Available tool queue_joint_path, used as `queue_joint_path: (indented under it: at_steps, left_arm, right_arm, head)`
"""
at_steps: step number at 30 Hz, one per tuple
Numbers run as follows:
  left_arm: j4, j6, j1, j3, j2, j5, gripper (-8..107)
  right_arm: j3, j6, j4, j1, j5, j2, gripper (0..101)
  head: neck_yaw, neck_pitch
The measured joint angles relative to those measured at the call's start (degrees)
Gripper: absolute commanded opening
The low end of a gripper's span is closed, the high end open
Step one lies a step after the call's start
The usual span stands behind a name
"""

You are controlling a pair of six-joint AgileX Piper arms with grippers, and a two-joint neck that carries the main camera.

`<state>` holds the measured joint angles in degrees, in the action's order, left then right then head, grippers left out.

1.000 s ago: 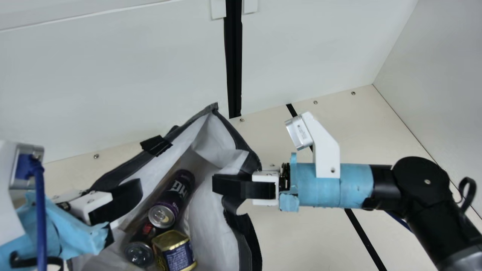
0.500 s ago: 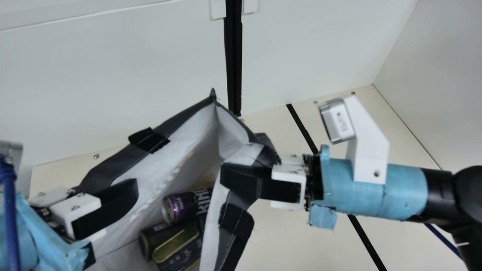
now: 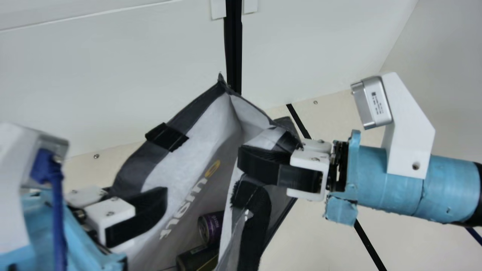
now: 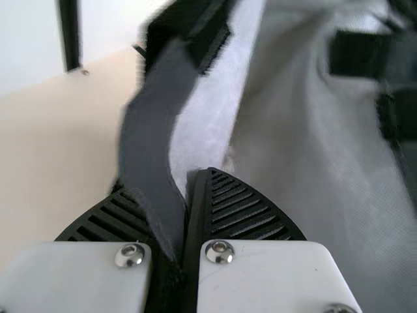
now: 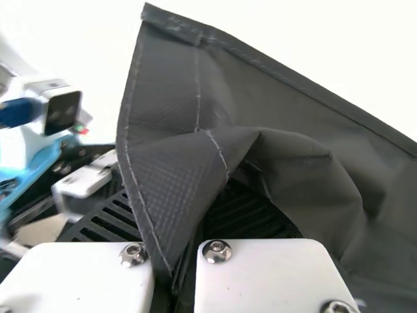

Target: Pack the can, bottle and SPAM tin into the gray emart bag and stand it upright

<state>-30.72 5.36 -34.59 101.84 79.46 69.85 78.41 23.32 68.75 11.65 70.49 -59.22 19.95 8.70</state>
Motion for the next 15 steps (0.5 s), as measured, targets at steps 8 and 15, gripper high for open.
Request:
queue_joint_path:
  at_steps: [8, 15]
  left_arm:
    - [-1.81, 4.76, -0.88, -0.39, 4.15, -0.01, -8]
    - [-3.99, 10.87, 1.22, 2.74, 10.01, -0.10, -8]
  right_arm:
    - [-1.28, 2.52, -10.37, 1.16, -1.27, -2.00, 0]
    - [-2.89, 10.71, -12.08, 4.27, -1.11, -5.37, 0]
  head:
    - [0.00, 0.00]
    - [-0.09, 0.00]
